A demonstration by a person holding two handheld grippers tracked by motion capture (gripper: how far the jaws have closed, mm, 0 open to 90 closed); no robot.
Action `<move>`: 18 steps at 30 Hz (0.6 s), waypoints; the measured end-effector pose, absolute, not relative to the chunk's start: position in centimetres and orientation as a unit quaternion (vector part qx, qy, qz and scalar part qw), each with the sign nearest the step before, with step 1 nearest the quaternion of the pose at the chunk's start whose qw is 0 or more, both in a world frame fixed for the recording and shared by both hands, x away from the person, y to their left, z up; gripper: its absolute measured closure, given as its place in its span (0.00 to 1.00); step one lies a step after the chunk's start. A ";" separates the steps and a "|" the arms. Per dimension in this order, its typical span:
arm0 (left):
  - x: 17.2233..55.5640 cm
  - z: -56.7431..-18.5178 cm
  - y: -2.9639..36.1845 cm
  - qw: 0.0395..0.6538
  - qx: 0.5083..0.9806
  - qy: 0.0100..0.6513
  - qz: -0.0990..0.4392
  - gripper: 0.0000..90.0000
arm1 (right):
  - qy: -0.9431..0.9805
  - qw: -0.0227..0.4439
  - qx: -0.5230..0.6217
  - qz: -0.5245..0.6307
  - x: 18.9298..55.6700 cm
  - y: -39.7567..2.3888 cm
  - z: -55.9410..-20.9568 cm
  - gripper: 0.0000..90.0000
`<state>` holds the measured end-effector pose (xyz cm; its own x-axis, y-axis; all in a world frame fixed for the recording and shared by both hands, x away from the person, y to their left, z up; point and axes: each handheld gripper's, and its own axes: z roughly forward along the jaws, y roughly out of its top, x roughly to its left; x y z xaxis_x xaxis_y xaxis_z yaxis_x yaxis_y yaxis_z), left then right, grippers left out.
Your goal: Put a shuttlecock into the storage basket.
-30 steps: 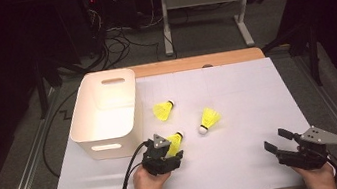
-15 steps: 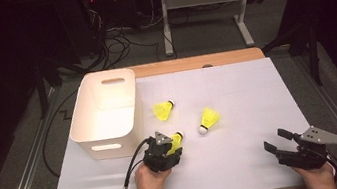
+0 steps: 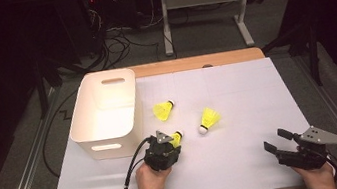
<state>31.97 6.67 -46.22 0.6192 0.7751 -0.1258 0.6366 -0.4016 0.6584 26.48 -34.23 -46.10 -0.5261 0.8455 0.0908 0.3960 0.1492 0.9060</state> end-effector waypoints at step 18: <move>32.0 -45.6 6.8 0.338 0.835 0.423 0.097 0.99 | 0.723 0.229 0.428 0.491 26.5 -34.2 -46.1 0.30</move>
